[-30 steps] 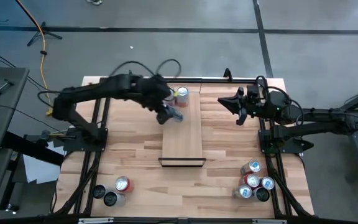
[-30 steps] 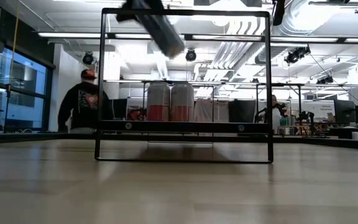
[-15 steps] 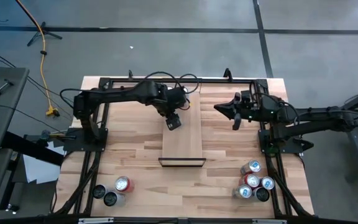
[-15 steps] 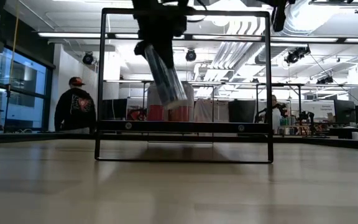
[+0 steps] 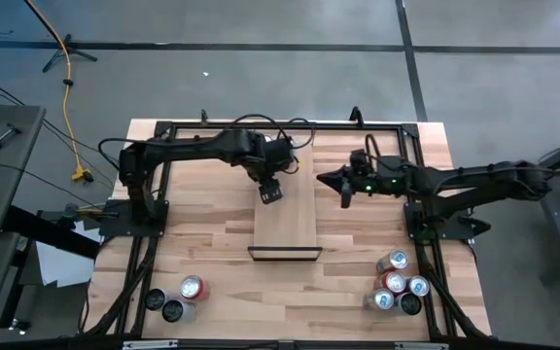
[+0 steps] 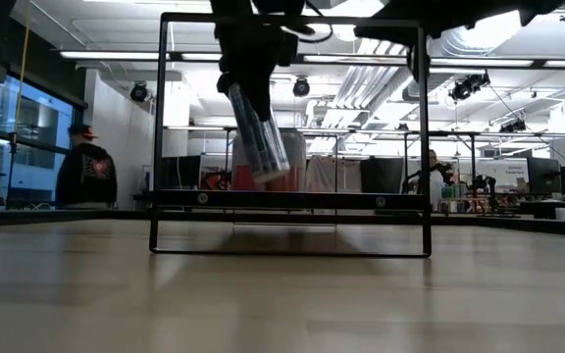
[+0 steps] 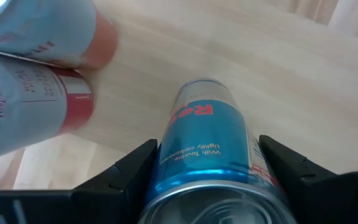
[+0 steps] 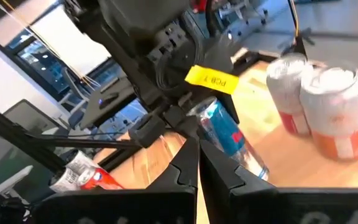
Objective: Place canned beverage on shelf
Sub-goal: Put the blue soda can on the shelf
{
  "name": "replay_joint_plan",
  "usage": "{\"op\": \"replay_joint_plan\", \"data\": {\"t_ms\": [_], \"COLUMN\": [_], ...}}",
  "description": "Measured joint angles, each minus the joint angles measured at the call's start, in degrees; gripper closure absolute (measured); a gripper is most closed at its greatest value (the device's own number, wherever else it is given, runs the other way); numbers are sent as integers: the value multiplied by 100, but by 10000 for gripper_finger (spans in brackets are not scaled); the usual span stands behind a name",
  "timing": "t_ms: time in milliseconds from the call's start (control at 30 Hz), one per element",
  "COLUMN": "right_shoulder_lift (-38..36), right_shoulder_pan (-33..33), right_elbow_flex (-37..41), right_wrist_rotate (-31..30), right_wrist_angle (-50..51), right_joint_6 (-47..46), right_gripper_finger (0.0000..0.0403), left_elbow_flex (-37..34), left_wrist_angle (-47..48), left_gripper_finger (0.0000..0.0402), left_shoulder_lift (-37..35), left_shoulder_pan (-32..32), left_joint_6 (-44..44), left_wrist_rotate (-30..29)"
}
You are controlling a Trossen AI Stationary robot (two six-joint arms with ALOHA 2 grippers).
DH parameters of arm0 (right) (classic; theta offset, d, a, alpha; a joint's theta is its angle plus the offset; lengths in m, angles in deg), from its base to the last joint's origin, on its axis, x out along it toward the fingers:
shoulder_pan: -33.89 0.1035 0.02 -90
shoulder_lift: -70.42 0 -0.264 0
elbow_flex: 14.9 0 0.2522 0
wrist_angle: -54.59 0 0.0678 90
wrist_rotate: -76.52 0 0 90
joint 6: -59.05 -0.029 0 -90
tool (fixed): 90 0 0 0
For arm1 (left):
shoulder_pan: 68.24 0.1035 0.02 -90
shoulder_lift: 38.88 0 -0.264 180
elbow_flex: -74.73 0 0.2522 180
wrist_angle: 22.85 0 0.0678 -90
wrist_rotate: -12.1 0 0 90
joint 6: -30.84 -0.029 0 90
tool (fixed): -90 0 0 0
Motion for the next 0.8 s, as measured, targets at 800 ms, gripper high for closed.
{"op": "replay_joint_plan", "data": {"t_ms": [800], "right_shoulder_lift": [2076], "right_shoulder_pan": [0], "right_elbow_flex": [2], "right_wrist_rotate": [12], "right_wrist_angle": [-438], "right_joint_6": [-3113], "right_gripper_finger": [403], "left_elbow_flex": [-2], "left_wrist_angle": [-338], "left_gripper_finger": [201], "left_shoulder_lift": [316], "left_shoulder_pan": [-79], "left_joint_6": [-195], "left_wrist_rotate": [-58]}}
